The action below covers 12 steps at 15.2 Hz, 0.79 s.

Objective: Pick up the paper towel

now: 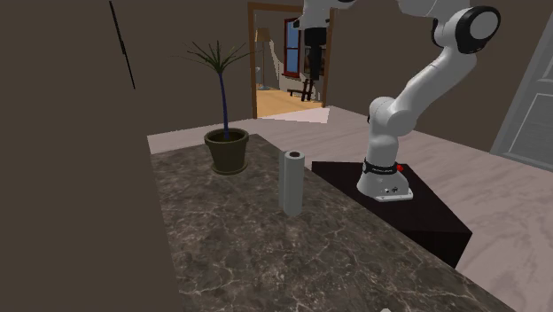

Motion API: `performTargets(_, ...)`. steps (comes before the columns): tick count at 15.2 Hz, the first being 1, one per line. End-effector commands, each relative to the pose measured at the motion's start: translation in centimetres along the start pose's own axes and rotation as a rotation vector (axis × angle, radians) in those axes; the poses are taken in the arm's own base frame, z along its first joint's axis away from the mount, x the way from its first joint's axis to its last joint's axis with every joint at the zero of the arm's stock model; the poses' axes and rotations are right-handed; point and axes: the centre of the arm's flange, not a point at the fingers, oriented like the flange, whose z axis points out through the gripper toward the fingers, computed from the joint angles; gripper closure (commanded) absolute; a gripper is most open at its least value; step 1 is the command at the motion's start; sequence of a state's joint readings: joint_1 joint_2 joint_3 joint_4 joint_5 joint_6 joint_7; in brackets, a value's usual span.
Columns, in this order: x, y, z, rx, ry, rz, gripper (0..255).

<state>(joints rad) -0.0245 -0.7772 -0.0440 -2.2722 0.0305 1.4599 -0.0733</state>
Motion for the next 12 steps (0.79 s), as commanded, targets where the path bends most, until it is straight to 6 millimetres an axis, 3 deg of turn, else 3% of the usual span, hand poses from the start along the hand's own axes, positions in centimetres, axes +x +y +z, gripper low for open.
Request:
performTargets(1, 0.0, 0.0, 0.0, 0.000, 0.000, 0.000, 0)
performTargets(12, 4.5, -12.0, 7.6, -0.034, 0.001, -0.017, 0)
